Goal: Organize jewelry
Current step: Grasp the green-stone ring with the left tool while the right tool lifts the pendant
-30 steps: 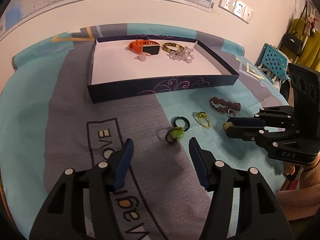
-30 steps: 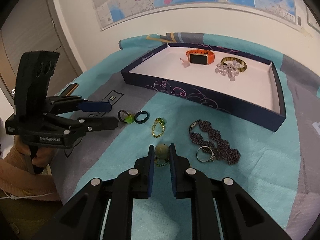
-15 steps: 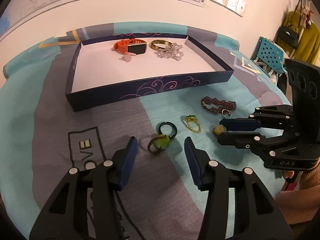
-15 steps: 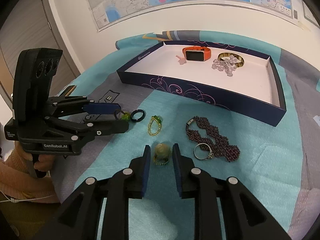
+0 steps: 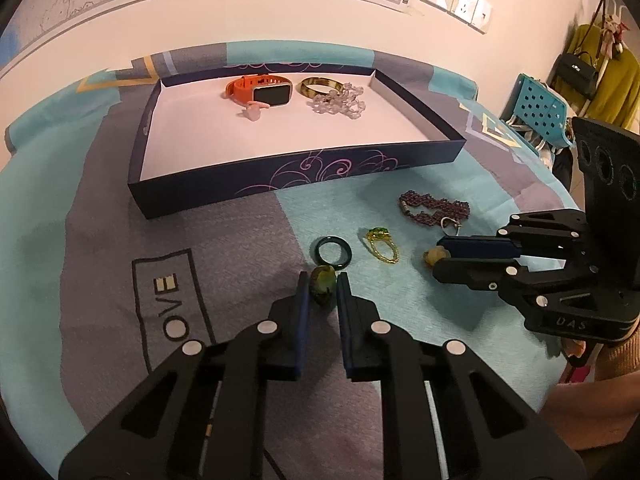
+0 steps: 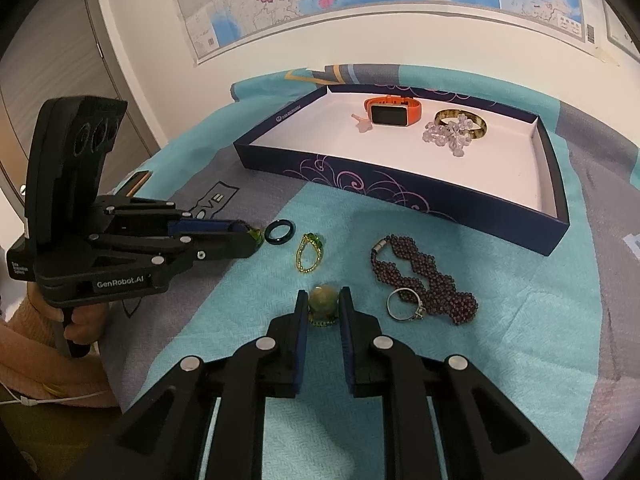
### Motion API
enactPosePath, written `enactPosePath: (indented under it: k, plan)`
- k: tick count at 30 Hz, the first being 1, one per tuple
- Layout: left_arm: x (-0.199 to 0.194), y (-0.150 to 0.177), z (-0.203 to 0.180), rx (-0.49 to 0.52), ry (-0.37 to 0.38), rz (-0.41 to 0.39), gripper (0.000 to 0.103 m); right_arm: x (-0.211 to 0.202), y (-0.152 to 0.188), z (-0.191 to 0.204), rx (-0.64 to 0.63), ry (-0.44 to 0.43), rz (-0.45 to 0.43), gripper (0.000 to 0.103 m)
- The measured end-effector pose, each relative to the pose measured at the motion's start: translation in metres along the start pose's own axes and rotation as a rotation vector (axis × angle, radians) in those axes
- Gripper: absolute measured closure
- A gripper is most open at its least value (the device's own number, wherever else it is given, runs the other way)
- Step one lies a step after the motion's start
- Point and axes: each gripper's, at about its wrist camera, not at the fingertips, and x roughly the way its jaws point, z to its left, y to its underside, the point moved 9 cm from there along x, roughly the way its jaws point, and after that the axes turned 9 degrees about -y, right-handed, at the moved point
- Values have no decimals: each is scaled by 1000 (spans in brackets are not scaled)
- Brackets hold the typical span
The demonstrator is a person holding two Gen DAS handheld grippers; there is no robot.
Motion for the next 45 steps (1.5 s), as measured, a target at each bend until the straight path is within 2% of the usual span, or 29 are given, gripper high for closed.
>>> enactPosePath:
  k: [28,45]
  plan:
    - [-21,-27,2,-34,51,-70,89,-27,-42,-16,22,9,-117,89]
    - [-22,-57,7,-21,37,-111,89,-33,-76,-35,13,36,-162,89]
